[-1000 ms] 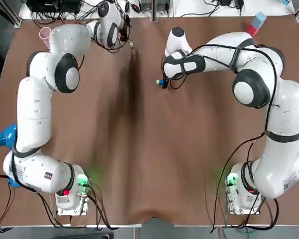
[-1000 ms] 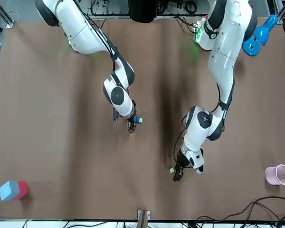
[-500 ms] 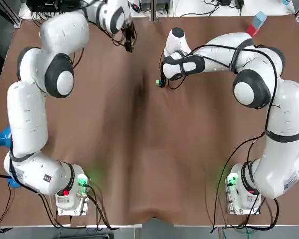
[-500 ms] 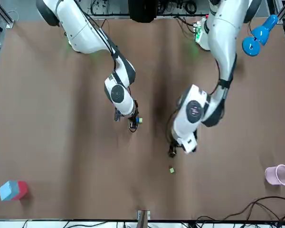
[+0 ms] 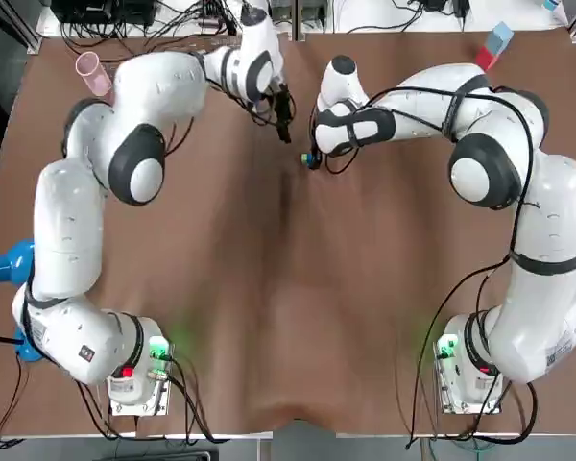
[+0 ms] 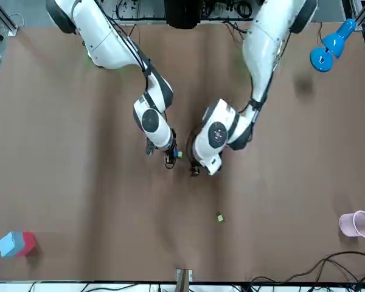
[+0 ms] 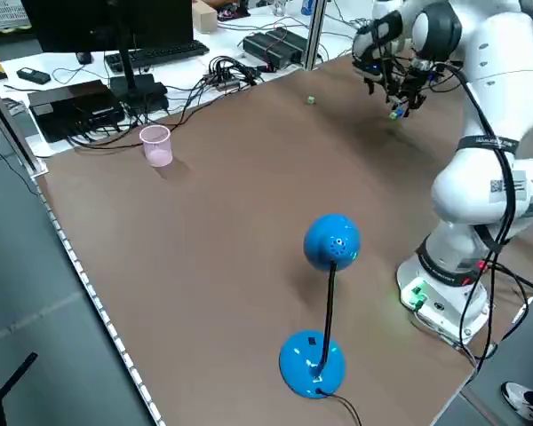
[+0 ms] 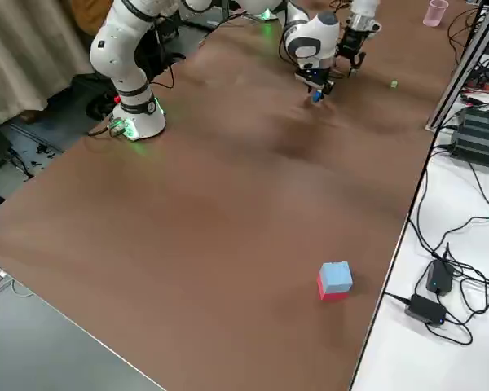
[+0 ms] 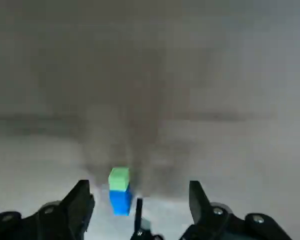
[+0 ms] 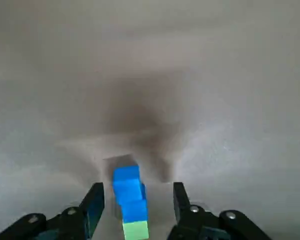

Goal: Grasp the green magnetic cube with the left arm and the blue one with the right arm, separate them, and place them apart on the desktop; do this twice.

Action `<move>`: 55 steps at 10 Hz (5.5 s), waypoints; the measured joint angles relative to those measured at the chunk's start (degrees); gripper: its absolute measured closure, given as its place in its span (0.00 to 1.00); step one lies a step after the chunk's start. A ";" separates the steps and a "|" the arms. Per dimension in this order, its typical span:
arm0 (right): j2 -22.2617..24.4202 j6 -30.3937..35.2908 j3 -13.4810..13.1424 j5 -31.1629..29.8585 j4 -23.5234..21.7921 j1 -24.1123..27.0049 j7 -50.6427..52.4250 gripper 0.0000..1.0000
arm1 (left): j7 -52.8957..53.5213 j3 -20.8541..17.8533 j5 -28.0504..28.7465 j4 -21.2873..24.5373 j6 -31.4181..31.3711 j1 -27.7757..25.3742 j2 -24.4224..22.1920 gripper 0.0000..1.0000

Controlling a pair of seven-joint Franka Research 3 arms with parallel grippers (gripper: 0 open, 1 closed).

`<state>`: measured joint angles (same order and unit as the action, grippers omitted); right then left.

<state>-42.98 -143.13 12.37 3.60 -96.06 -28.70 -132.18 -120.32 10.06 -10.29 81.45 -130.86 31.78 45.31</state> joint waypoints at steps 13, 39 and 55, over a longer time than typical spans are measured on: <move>0.00 -0.10 0.00 -0.04 -0.23 0.10 0.03 0.76 | -0.77 -1.47 1.97 -0.04 -6.30 5.50 5.79 0.59; 12.96 10.35 1.57 -1.21 -3.03 9.17 15.25 0.01 | 13.76 7.24 5.33 30.90 44.12 3.25 -14.13 0.16; 15.15 4.10 1.39 -1.20 -11.50 14.06 16.97 0.00 | -5.99 2.49 9.03 -1.49 -8.28 3.59 4.52 0.05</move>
<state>-27.84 -139.04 13.76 2.40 -107.55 -14.64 -115.21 -126.31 12.55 -1.26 79.96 -139.13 35.37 49.83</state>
